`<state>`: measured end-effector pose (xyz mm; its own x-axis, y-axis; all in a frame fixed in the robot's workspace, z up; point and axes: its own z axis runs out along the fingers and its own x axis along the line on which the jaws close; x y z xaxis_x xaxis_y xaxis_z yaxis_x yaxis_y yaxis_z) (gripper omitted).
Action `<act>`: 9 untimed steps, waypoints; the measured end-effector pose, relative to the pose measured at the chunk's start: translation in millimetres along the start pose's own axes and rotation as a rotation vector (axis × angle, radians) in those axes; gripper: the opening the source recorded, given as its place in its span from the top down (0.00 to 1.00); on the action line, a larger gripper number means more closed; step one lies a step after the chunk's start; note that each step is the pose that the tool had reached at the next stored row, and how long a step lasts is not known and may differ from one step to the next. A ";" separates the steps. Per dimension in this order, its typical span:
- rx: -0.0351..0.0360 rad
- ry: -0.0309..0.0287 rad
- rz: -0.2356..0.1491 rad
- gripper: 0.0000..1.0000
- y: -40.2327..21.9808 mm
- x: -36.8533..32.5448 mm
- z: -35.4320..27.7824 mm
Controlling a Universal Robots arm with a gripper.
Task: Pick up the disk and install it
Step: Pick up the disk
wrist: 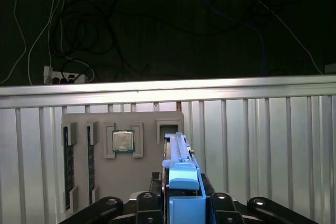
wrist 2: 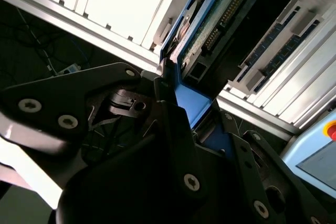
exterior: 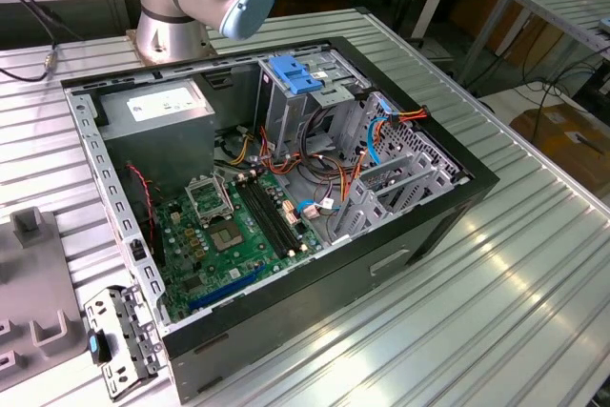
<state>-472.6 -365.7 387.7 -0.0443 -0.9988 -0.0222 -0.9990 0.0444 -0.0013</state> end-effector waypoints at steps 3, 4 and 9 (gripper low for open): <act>0.0001 0.0000 0.000 0.63 0.0 0.0 -1.3; 0.0001 -0.0001 0.000 0.63 0.0 0.0 -1.4; 0.0000 0.0000 0.000 0.63 0.0 0.0 -1.6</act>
<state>-472.6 -365.7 389.3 -0.0443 -0.9988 -0.0222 -0.9990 0.0444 -0.0013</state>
